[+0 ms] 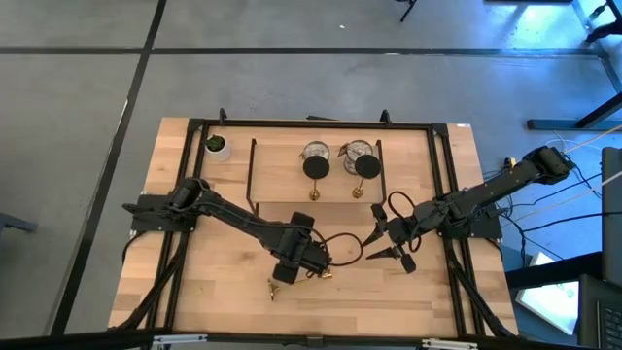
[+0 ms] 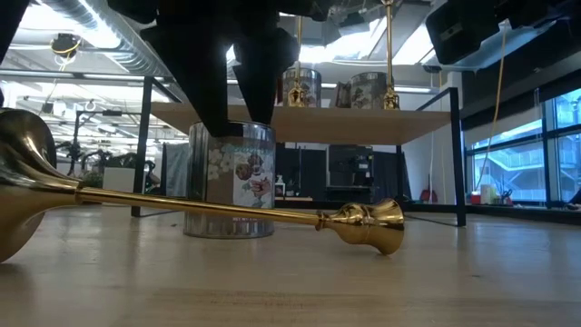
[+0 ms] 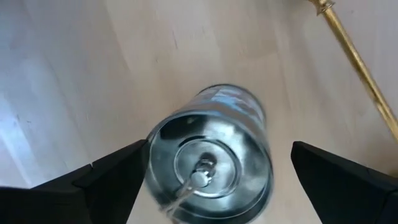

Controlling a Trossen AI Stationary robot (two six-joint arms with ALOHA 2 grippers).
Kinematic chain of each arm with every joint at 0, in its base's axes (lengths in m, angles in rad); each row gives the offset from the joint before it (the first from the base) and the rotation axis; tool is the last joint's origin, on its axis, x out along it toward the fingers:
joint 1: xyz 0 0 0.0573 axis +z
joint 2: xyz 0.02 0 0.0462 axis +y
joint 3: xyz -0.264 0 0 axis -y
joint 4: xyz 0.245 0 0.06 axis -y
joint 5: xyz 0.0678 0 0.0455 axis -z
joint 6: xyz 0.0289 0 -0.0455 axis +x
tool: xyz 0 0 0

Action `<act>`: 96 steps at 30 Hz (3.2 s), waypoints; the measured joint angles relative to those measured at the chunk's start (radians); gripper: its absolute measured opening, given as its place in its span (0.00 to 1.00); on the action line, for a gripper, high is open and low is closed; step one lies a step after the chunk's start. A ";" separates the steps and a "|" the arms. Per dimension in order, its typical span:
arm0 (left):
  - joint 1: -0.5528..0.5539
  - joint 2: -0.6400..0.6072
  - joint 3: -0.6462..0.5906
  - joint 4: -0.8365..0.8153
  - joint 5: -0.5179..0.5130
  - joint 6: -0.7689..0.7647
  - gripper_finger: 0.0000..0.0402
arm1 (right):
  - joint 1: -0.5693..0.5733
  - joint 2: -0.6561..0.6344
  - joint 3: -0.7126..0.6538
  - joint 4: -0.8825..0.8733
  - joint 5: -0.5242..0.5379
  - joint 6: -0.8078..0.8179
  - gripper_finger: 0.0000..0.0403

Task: Pick & Place candle stick holders
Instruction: Put the silver scented candle on the shelf

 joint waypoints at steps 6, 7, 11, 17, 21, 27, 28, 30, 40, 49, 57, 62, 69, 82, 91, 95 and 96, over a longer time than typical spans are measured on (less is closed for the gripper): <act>0.004 0.000 0.000 0.004 0.008 -0.008 1.00 | 0.000 0.000 0.000 0.000 0.000 0.000 0.39; 0.007 0.000 0.000 0.004 0.008 -0.011 1.00 | 0.000 0.000 0.000 0.000 0.000 0.000 0.39; 0.023 0.000 0.000 0.004 0.003 -0.016 1.00 | 0.000 0.000 0.000 0.000 0.000 0.000 0.39; 0.037 0.001 0.000 0.003 0.054 -0.010 1.00 | 0.000 0.000 0.000 0.000 0.000 0.000 0.39; 0.038 0.025 -0.001 -0.008 0.065 -0.011 1.00 | 0.000 0.000 0.000 -0.003 0.000 0.004 0.39; 0.031 0.091 -0.001 -0.005 0.100 -0.008 1.00 | 0.000 0.000 0.000 -0.012 0.000 0.008 0.39; 0.030 0.102 -0.001 -0.004 0.110 -0.008 1.00 | 0.000 0.000 0.000 -0.012 0.000 0.009 0.39; 0.028 0.117 -0.001 0.000 0.113 -0.008 1.00 | 0.000 0.000 0.000 -0.012 0.000 0.010 0.39; 0.008 0.118 -0.001 0.007 0.099 -0.121 1.00 | 0.000 0.000 0.000 -0.011 0.000 0.010 0.39; -0.015 0.123 -0.001 0.007 0.011 -0.203 1.00 | 0.000 0.000 0.000 -0.010 0.000 0.010 0.39; -0.023 0.123 -0.001 0.019 0.027 -0.201 1.00 | 0.000 0.000 0.000 -0.010 0.000 0.010 0.39; -0.022 0.123 -0.001 0.032 0.038 -0.244 1.00 | 0.000 0.000 0.000 -0.010 0.000 0.011 0.39; -0.020 0.123 -0.001 0.036 0.072 -0.248 1.00 | 0.000 0.000 0.000 -0.011 0.000 0.018 0.39; -0.026 0.215 0.009 0.029 0.157 -0.219 1.00 | 0.000 0.000 0.000 -0.015 0.000 0.025 0.39; -0.014 0.186 0.000 0.045 0.154 -0.260 0.98 | 0.000 0.000 0.000 -0.015 0.000 0.025 0.39; -0.013 0.185 0.000 0.045 0.169 -0.263 0.88 | 0.000 0.000 0.000 -0.015 0.000 0.025 0.39; -0.012 0.185 0.000 0.047 0.178 -0.263 0.87 | 0.000 0.000 0.000 -0.015 0.000 0.025 0.39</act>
